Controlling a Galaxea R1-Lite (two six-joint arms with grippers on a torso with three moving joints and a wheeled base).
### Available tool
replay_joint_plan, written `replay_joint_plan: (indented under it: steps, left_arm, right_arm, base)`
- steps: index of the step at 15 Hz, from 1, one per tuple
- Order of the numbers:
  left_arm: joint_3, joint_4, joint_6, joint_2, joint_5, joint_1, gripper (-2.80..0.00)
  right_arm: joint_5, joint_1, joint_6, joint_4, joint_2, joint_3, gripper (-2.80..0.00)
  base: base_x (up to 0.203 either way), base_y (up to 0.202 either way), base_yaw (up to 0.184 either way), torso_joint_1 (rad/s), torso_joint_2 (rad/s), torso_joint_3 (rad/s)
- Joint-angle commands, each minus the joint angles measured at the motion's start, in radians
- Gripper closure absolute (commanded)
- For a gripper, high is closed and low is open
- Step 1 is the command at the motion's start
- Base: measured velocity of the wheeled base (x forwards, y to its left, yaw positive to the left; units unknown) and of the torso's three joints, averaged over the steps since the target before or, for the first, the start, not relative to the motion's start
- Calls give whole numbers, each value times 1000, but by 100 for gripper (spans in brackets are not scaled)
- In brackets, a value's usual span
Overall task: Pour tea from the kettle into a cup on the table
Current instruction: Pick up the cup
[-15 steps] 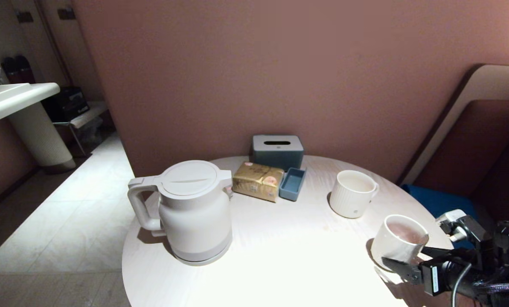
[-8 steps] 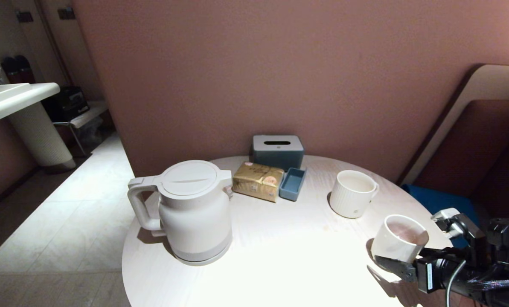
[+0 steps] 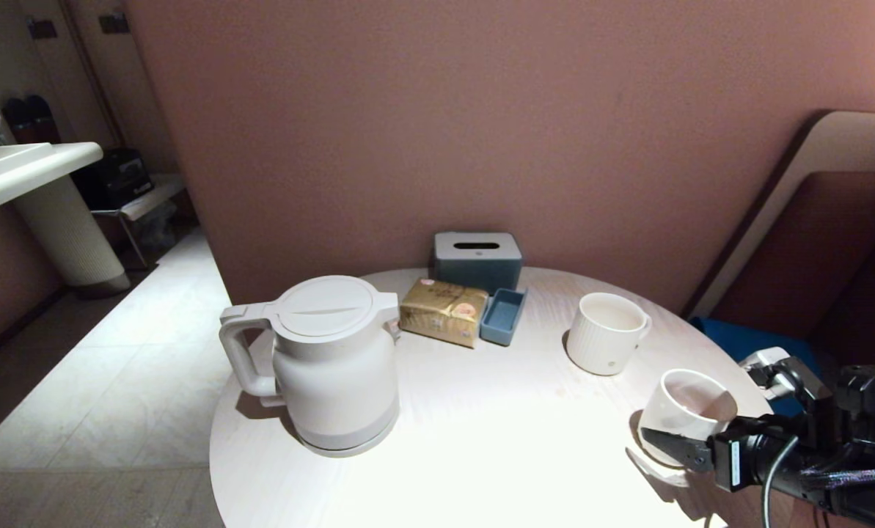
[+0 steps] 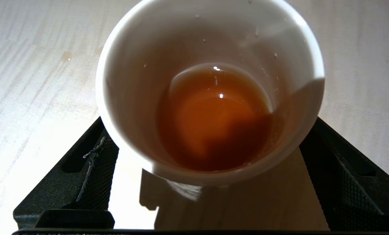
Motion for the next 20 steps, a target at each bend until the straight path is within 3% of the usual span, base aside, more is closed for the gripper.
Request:
replay_joint_plan:
  steps: [1, 20]
  left_arm:
    - [0, -1, 0, 0, 0, 0, 0]
    - [0, -1, 0, 0, 0, 0, 0]
  right_arm:
    - [2, 0, -1, -5, 2, -4, -280]
    - [-4, -7, -2, -7, 50, -53, -280]
  base:
    - [0, 0, 0, 0, 0, 0]
    - [0, 0, 0, 0, 0, 0]
